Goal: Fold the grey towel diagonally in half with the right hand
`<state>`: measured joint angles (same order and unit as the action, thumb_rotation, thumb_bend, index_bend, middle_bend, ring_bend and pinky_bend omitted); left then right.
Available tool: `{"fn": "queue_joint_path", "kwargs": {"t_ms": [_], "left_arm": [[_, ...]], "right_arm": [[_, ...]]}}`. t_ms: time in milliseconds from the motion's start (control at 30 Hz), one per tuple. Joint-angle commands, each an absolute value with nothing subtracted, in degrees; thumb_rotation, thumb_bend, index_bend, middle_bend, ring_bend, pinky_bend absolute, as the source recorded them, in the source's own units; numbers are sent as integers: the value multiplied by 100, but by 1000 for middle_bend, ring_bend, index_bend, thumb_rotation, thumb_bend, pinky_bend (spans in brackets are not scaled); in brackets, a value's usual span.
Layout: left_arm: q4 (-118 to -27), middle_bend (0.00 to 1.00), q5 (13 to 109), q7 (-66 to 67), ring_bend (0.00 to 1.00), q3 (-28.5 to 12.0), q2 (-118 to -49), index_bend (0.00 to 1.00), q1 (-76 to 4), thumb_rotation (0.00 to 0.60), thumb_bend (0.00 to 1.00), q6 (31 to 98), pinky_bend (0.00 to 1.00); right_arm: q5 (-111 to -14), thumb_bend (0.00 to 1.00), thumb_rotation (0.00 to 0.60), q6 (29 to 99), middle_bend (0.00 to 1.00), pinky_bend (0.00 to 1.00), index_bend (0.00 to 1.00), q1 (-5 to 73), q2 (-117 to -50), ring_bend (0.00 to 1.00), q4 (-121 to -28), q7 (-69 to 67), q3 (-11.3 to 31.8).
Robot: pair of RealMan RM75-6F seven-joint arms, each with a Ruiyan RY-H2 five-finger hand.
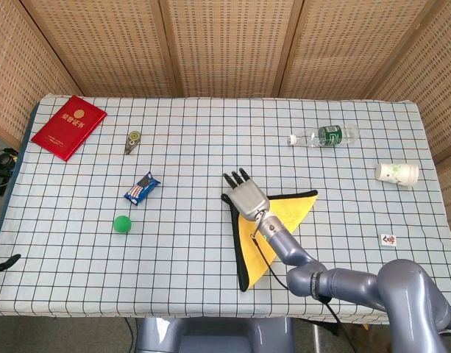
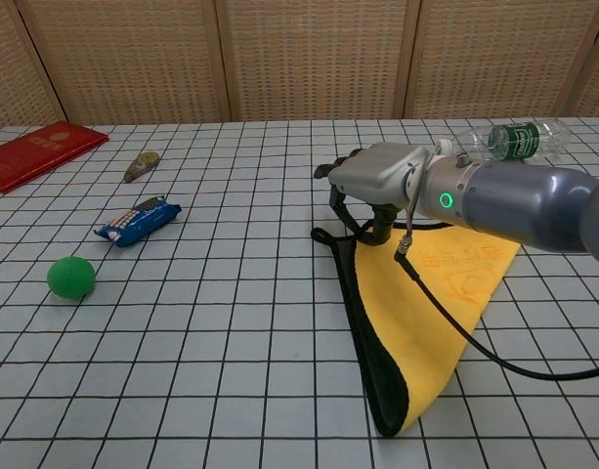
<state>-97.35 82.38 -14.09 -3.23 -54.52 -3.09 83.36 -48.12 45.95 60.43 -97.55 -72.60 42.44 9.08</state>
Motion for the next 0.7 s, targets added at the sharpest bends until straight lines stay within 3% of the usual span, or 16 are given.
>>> {"fn": "queue_joint_path", "kwargs": {"t_ms": [33,433,533,567,633,700], "left_arm": [[-9733,0,8243,-1418,0,-325,-5448,0,-305,600,0,8346,0],[-9715,0,8221,-1465,0,-330,-5438,0,-318,600,0,8309,0],[-9714,0,8218,-1458,0,-331,-5441,0,-323,600,0,8301,0],[-9716,0,8217,-1457,0,-332,-5441,0,-323,600,0,8301,0],[-9718,0,8216,-1458,0,-332,-5440,0,-322,600,0,8304,0],[-9717,0,8210,-1463,0,-333,-5439,0,-320,600,0,8304,0]], "right_arm": [[-4747,661,600,4608,83,0,671,6074,-9799,0,-7206,4285,902],[-4604,639,600,4693,83,0,664,6180,-10015,0,-6975,4435,875],[-4624,591,600,4702,81,0,620,6200,-10055,0,-6958,4435,870],[-4645,518,600,4716,77,0,558,6205,-10067,0,-6948,4438,866],[-4701,254,600,4803,57,0,378,6209,-10104,0,-6907,4463,863],[-4721,61,600,4930,42,0,263,6202,-10151,0,-6867,4517,875]]}}
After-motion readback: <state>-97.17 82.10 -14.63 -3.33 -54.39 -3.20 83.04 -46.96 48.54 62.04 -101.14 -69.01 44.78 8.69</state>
